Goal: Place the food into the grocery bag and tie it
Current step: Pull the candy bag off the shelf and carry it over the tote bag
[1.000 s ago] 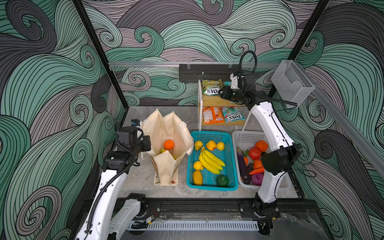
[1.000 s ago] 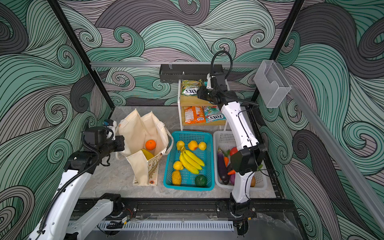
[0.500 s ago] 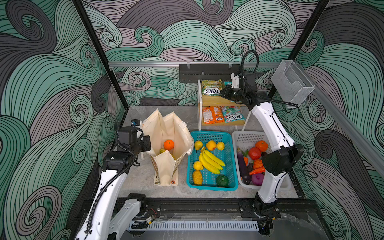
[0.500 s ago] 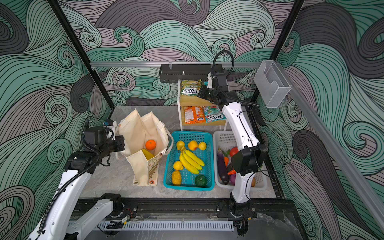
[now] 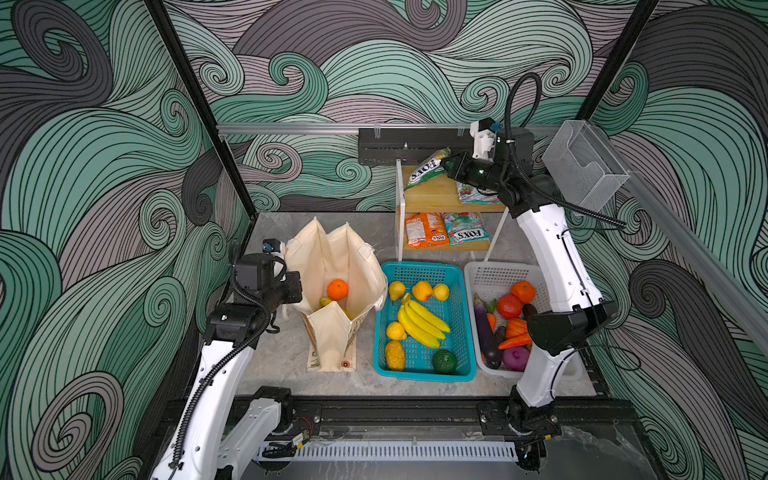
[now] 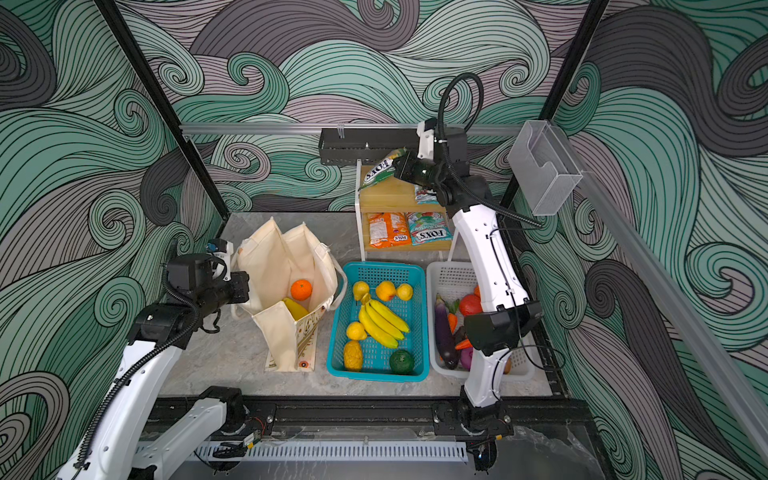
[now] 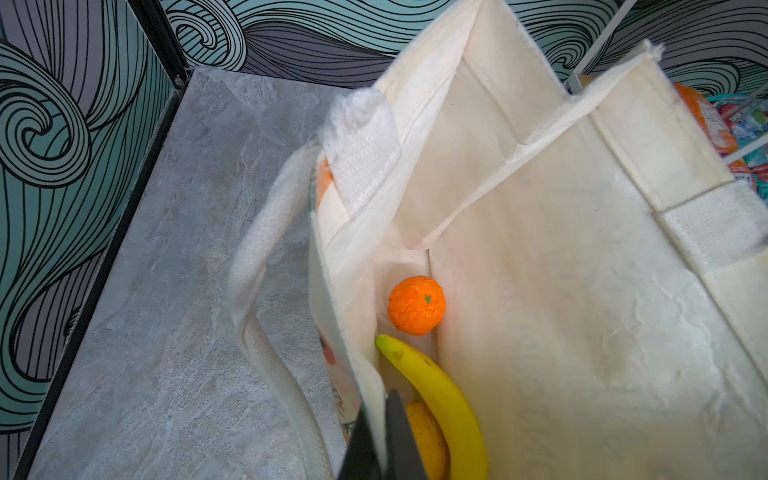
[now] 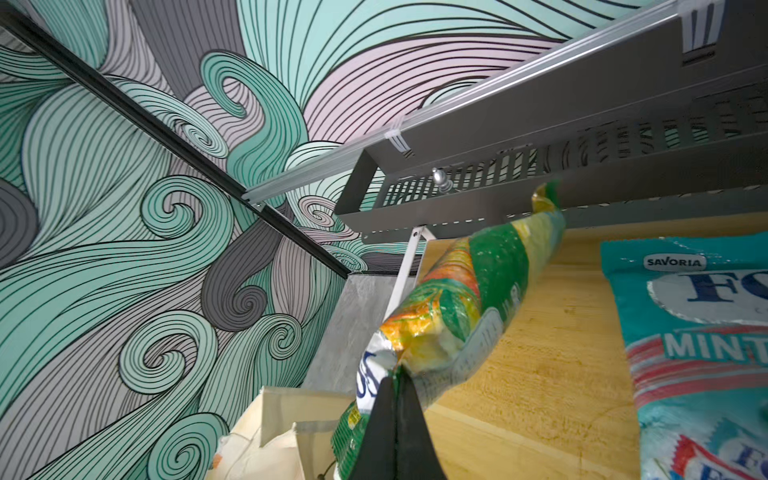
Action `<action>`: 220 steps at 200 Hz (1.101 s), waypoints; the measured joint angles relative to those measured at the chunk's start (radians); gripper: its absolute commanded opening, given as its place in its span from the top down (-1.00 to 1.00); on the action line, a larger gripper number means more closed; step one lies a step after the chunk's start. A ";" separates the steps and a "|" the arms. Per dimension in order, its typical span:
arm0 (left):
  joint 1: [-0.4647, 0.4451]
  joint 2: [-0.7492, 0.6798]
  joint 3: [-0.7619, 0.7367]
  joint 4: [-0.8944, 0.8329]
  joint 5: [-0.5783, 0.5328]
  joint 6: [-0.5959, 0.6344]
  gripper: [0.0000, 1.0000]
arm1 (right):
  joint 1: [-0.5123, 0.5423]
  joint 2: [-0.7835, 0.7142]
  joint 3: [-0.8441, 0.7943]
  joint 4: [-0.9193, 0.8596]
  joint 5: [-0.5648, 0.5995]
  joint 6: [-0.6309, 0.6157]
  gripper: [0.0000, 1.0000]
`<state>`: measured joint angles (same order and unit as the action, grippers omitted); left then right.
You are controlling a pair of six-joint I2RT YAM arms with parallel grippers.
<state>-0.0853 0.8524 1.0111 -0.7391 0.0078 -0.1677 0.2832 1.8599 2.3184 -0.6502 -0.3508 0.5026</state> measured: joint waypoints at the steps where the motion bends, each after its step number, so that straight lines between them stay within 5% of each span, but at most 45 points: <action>1: 0.000 0.000 0.000 0.000 0.000 0.000 1.00 | 0.000 -0.001 0.001 0.000 -0.001 0.000 1.00; 99: 0.000 -0.006 -0.001 -0.001 0.002 0.000 1.00 | 0.062 -0.132 0.003 -0.019 -0.034 -0.011 1.00; 167: 0.000 -0.006 -0.002 -0.001 0.004 0.000 1.00 | 0.230 -0.387 -0.178 0.029 0.011 -0.042 1.00; 220: 0.000 -0.006 -0.002 0.000 0.006 0.000 1.00 | 0.412 -0.320 -0.285 0.023 0.040 -0.071 1.00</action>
<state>-0.0853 0.8459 1.0096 -0.7395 0.0135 -0.1677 0.6952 1.5398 2.0335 -0.6273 -0.3107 0.4316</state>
